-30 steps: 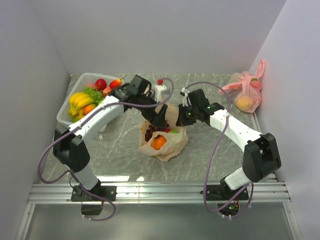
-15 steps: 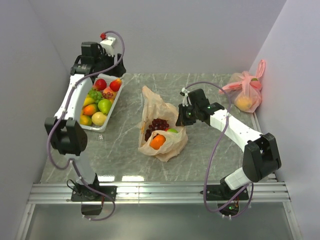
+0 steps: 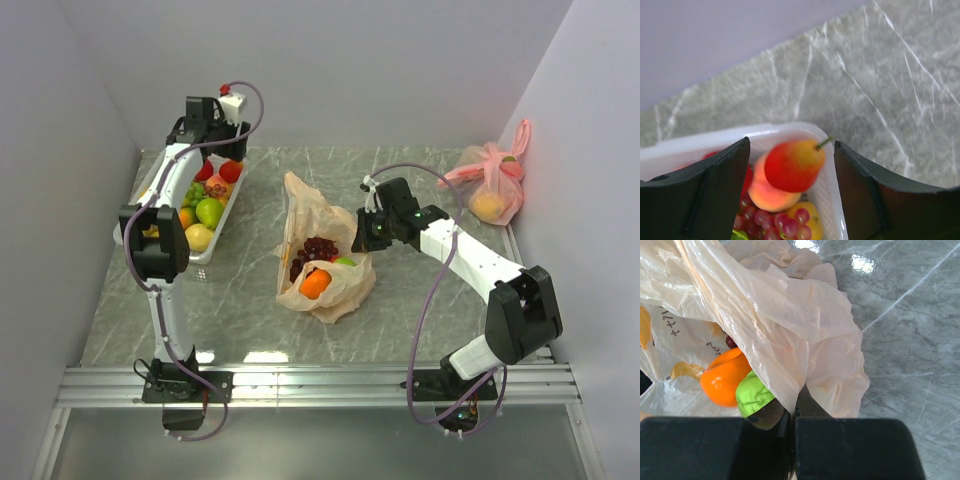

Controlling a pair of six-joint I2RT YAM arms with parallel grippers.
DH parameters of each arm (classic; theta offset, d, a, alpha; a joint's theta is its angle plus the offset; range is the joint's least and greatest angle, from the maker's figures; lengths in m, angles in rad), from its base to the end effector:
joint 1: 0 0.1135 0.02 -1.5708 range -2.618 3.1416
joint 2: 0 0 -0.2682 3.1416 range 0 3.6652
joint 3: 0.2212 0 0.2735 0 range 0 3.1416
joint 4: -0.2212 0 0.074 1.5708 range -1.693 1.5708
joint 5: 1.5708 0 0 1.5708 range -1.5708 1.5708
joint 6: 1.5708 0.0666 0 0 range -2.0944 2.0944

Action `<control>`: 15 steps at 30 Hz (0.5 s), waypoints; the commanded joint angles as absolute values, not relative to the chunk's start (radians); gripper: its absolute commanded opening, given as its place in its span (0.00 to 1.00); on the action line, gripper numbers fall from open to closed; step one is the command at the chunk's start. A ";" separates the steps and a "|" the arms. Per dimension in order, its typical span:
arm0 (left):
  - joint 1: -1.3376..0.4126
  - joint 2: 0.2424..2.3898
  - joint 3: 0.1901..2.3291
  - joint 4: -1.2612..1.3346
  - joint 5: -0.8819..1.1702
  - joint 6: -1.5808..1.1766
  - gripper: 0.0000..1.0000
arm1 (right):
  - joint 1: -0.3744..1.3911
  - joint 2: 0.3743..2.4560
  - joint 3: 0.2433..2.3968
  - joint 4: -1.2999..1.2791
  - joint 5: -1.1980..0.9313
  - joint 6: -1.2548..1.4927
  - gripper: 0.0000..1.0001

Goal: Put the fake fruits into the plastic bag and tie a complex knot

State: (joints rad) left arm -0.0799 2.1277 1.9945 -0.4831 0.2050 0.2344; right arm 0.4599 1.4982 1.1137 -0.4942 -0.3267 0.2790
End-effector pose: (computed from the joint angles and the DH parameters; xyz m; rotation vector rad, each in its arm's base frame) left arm 0.5450 -0.0572 0.2847 0.4541 2.1276 -0.1361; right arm 0.3112 0.1780 0.2310 -0.3765 2.4945 0.7149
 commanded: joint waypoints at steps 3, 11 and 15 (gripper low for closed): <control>-0.084 2.148 2.053 -0.450 0.184 0.291 0.74 | 0.451 1.483 1.146 -0.486 -0.328 0.275 0.00; -0.081 2.108 1.945 -0.431 0.242 0.267 0.75 | 0.451 1.489 1.143 -0.488 -0.330 0.273 0.00; -0.078 2.121 1.940 -0.434 0.227 0.262 0.76 | 0.453 1.486 1.141 -0.489 -0.328 0.270 0.00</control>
